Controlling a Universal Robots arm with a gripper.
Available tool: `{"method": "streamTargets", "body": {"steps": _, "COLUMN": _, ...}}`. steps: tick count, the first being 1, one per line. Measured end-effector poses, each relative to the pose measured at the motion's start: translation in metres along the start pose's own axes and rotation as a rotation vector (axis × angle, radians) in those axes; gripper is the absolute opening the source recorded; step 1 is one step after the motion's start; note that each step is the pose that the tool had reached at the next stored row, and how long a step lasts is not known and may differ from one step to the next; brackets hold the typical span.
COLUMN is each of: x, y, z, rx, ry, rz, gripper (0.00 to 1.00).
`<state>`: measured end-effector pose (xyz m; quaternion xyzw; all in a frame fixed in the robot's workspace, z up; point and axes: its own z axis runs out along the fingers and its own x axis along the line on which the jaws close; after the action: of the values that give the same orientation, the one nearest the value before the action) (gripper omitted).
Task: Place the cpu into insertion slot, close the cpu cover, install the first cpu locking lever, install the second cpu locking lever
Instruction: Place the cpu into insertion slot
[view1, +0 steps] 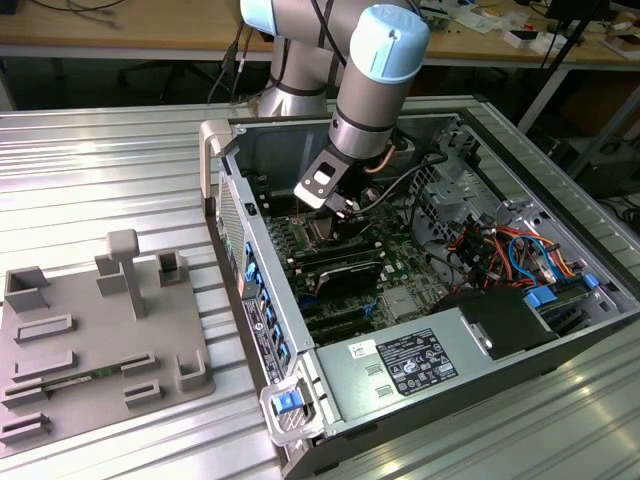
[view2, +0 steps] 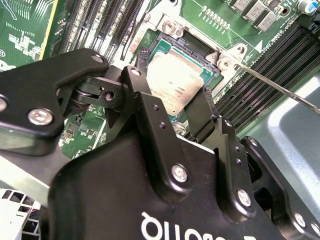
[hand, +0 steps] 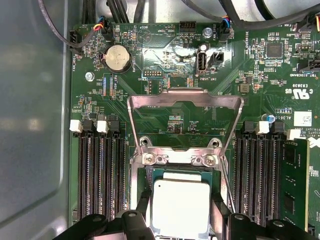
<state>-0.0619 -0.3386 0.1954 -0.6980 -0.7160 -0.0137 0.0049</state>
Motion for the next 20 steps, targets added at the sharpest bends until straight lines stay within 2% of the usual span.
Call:
{"method": "streamTargets", "body": {"steps": 4, "x": 0.0001, "y": 0.0000, "z": -0.0009, "rx": -0.0002, "ry": -0.0001, "rz": 0.000, "gripper": 0.56}}
{"method": "streamTargets", "body": {"steps": 5, "x": 0.0005, "y": 0.0003, "z": -0.0030, "rx": -0.0011, "ry": 0.0022, "rz": 0.000, "gripper": 0.56}}
{"method": "streamTargets", "body": {"steps": 8, "x": 0.0002, "y": 0.0002, "z": -0.0065, "rx": 0.0007, "ry": -0.0010, "rz": 0.000, "gripper": 0.56}}
{"method": "streamTargets", "body": {"steps": 14, "x": 0.0001, "y": 0.0001, "z": -0.0042, "rx": 0.0017, "ry": -0.0012, "rz": -0.027, "gripper": 0.56}}
{"method": "streamTargets", "body": {"steps": 20, "x": 0.0000, "y": 0.0001, "z": -0.0022, "rx": 0.0014, "ry": -0.0016, "rz": -0.014, "gripper": 0.56}}
